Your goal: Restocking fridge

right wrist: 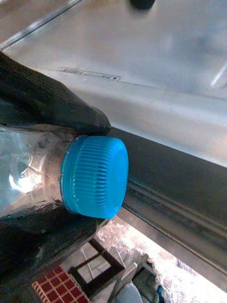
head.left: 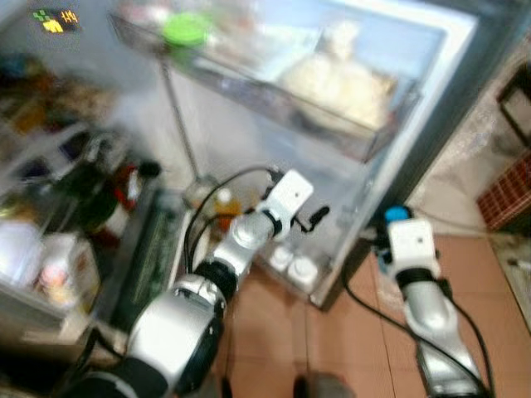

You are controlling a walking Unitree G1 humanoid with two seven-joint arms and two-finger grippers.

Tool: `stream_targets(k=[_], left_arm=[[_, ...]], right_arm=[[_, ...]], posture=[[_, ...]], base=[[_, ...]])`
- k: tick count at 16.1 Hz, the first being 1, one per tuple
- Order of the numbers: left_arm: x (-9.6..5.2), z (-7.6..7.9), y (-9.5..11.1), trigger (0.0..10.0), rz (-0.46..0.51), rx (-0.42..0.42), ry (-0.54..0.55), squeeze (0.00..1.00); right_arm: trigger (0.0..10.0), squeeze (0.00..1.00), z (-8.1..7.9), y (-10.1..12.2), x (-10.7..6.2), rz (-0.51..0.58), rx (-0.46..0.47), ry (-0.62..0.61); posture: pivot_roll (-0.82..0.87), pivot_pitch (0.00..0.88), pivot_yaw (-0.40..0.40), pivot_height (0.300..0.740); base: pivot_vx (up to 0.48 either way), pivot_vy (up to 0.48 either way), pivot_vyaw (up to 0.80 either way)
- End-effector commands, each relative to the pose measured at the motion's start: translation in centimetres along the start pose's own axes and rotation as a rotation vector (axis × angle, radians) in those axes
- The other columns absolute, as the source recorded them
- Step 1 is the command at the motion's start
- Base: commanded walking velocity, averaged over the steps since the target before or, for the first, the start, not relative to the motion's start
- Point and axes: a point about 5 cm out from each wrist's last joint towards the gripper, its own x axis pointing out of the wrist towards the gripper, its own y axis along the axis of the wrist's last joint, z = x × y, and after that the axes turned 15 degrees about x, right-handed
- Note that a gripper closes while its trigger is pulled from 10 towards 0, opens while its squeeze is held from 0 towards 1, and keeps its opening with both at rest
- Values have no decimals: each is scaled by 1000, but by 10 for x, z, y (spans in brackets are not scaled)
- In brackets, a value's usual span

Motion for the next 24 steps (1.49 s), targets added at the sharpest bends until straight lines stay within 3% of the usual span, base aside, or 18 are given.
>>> stream_targets(k=[1,6,8,13,17,24], left_arm=[[7,42,11,10000,27,-78,-10,0],[-13,19,-25,10000,-73,-183,215,0],[-20,14,-36,10000,-94,-221,255,0],[-27,10,-40,10000,-48,-229,251,0],[-25,11,-36,10000,-35,-216,225,0],[-21,16,-30,10000,-23,-199,201,0]], right_arm=[[10000,0,-20,8,1,32,0,127],[10000,0,-33,9,2,15,11,272],[10000,0,-33,9,7,12,6,281],[10000,0,-23,9,21,17,-2,199],[10000,0,-1,15,22,63,-14,26],[10000,0,-6,10,15,53,2,20]], posture=[[-81,67,30,740],[-51,62,29,740],[-46,59,24,740],[-38,48,31,740],[-49,47,40,740],[-53,57,41,740]], base=[[0,0,0],[0,0,0],[0,0,0],[0,0,0],[294,0,-113],[371,0,-757]])
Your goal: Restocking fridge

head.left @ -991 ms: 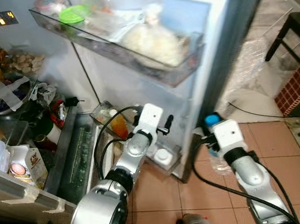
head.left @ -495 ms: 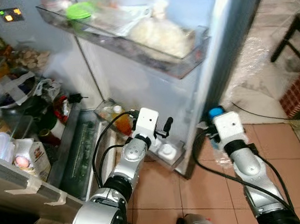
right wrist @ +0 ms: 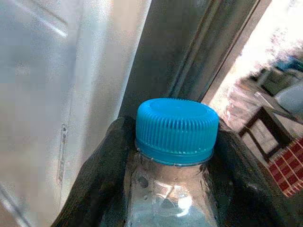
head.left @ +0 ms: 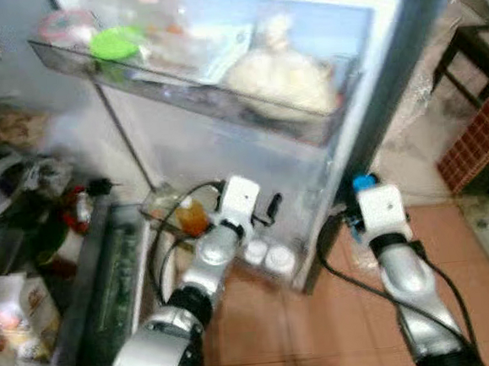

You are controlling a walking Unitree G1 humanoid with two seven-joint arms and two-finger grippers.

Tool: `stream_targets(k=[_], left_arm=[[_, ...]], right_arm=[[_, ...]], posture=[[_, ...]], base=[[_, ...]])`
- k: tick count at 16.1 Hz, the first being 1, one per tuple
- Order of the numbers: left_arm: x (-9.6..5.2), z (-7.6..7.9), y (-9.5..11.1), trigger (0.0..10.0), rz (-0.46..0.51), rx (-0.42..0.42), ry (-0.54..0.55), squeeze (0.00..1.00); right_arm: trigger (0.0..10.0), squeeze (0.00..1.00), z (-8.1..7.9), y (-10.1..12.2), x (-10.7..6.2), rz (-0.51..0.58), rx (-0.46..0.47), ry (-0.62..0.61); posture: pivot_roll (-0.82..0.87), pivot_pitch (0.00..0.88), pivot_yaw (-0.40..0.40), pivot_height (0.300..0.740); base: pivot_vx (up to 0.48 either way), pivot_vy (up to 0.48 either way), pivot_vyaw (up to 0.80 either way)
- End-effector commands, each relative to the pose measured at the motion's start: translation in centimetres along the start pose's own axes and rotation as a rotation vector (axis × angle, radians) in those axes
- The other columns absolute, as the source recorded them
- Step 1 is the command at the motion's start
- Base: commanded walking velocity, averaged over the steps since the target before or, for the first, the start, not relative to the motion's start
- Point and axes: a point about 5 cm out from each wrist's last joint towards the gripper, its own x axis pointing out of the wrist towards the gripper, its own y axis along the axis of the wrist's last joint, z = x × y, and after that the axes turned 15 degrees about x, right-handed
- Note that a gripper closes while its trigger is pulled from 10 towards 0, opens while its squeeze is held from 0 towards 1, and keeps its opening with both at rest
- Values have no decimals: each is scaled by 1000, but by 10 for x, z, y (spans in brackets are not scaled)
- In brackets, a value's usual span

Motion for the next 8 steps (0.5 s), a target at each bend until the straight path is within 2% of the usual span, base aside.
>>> stream_targets(k=[1,3,8], left_arm=[[5,11,13,10000,37,3,-30,0],[5,11,12,10000,34,3,-27,0],[5,12,11,10000,27,1,-23,0]], right_arm=[[10000,0,1,6,1,26,-12,6],[10000,0,0,7,1,28,-11,10],[10000,0,-1,7,1,30,-12,16]], posture=[[-52,57,40,740],[-52,59,37,740],[-55,64,34,740]], base=[[371,0,0],[386,0,0],[371,-301,0]])
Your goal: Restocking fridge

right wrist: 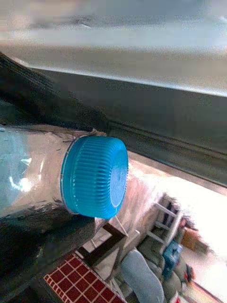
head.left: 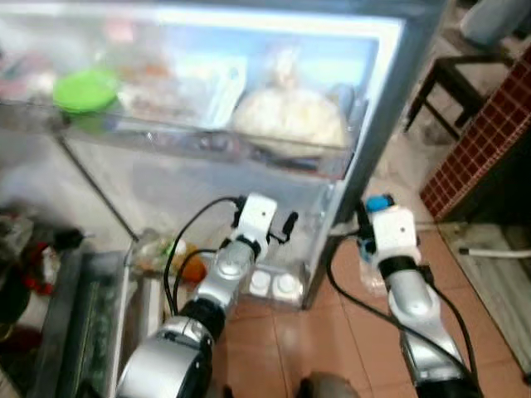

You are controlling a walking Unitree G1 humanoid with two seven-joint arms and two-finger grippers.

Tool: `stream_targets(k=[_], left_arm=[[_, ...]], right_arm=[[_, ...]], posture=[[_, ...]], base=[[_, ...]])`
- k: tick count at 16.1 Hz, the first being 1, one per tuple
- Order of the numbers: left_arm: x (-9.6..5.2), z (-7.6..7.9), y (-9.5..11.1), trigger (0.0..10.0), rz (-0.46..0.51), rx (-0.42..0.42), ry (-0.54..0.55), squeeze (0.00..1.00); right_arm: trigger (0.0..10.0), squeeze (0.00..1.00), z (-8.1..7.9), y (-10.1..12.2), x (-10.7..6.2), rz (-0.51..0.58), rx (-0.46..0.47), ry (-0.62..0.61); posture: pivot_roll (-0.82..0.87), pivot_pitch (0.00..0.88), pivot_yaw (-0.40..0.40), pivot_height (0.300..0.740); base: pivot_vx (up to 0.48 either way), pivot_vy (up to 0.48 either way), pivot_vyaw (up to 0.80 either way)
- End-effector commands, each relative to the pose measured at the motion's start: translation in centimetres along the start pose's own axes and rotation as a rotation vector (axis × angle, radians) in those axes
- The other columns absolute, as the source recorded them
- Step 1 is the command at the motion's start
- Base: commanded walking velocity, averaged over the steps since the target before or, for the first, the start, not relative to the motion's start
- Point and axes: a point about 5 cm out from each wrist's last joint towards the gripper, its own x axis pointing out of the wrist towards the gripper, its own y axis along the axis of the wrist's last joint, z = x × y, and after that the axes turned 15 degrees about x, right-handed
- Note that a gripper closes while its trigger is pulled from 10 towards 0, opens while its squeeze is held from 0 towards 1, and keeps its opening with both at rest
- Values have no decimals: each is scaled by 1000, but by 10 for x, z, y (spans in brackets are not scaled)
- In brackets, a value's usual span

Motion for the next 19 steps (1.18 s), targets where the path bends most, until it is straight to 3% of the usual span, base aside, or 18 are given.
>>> stream_targets(k=[1,6,10,13,17,19], left_arm=[[5,10,10,10000,26,5,-35,0],[7,9,12,10000,6,13,-24,0],[8,3,12,10000,-15,26,37,0],[-4,-16,-1,10000,-24,24,134,0],[-20,-36,-15,10000,-50,24,261,0],[-31,-48,-21,10000,-84,39,354,0]], right_arm=[[10000,0,3,5,1,17,-18,4],[10000,0,-3,8,-3,23,-9,72],[10000,0,-30,8,-9,-26,80,336],[10000,0,-51,9,-11,-66,138,554],[10000,0,-53,14,0,-31,104,573],[10000,0,-55,17,5,-23,99,607]], posture=[[-55,64,34,740],[-61,70,35,740],[-64,70,39,740],[-36,74,35,740],[-5,74,23,740],[3,72,20,740]], base=[[371,-285,0],[350,-267,0],[0,0,0],[0,0,0],[0,0,0],[0,0,713]])
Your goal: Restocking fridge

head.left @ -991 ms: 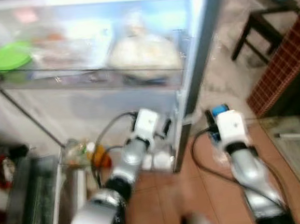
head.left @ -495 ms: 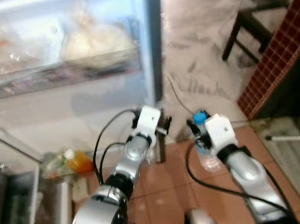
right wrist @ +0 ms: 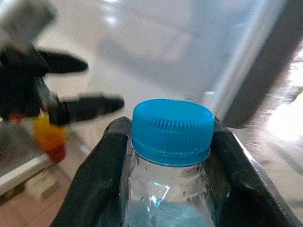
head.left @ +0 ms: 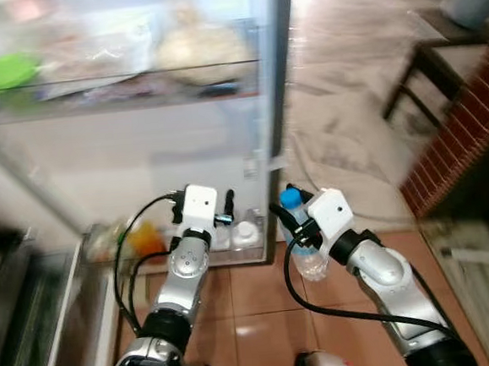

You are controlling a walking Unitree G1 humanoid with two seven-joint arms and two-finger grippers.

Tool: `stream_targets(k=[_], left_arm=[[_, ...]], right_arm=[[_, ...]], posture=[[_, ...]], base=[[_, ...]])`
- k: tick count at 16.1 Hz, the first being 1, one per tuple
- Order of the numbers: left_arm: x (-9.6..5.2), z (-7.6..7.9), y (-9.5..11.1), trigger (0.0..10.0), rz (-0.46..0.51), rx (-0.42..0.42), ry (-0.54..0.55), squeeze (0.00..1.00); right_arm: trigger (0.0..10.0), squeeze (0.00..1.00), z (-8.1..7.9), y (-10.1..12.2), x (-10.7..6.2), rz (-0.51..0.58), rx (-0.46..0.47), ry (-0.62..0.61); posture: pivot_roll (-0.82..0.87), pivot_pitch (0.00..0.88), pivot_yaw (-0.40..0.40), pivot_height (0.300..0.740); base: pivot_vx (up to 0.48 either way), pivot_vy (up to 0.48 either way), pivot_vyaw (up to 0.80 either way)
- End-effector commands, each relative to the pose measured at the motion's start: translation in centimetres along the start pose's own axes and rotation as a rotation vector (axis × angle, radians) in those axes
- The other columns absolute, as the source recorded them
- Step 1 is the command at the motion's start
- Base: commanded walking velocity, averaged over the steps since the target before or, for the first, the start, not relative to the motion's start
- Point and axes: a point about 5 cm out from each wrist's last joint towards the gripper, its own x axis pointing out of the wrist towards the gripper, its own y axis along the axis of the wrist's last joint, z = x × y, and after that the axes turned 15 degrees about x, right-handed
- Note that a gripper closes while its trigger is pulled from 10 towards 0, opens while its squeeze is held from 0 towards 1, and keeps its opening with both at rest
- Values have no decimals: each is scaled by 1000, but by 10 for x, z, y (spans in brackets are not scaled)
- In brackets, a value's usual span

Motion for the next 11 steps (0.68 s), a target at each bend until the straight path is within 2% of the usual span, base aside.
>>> stream_targets(k=[1,2,4,5,6,9,11], left_arm=[[-1,-5,-2,10000,-17,8,31,0],[-4,-19,-2,10000,-23,15,103,0],[-10,-32,-6,10000,-40,26,165,0],[-18,-42,-10,10000,-49,16,200,0],[-20,-44,-10,10000,-50,14,211,0],[-35,-56,-19,10000,-95,27,265,0],[-43,-62,-15,10000,-101,21,311,0]], right_arm=[[10000,0,-1,11,6,43,-20,28],[10000,0,-1,14,12,56,-19,39],[10000,0,-2,16,18,66,-20,52],[10000,0,-3,18,24,79,-20,64],[10000,0,-4,19,26,83,-20,68],[10000,0,-8,21,36,102,-38,87],[10000,0,-7,22,41,117,-33,83]], posture=[[13,70,19,740],[19,69,20,740],[30,66,18,740],[43,66,17,740],[46,66,15,740],[72,72,10,740],[92,85,8,740]], base=[[0,0,788],[0,0,788],[0,0,788],[0,0,781],[0,0,781],[0,0,140],[0,0,0]])
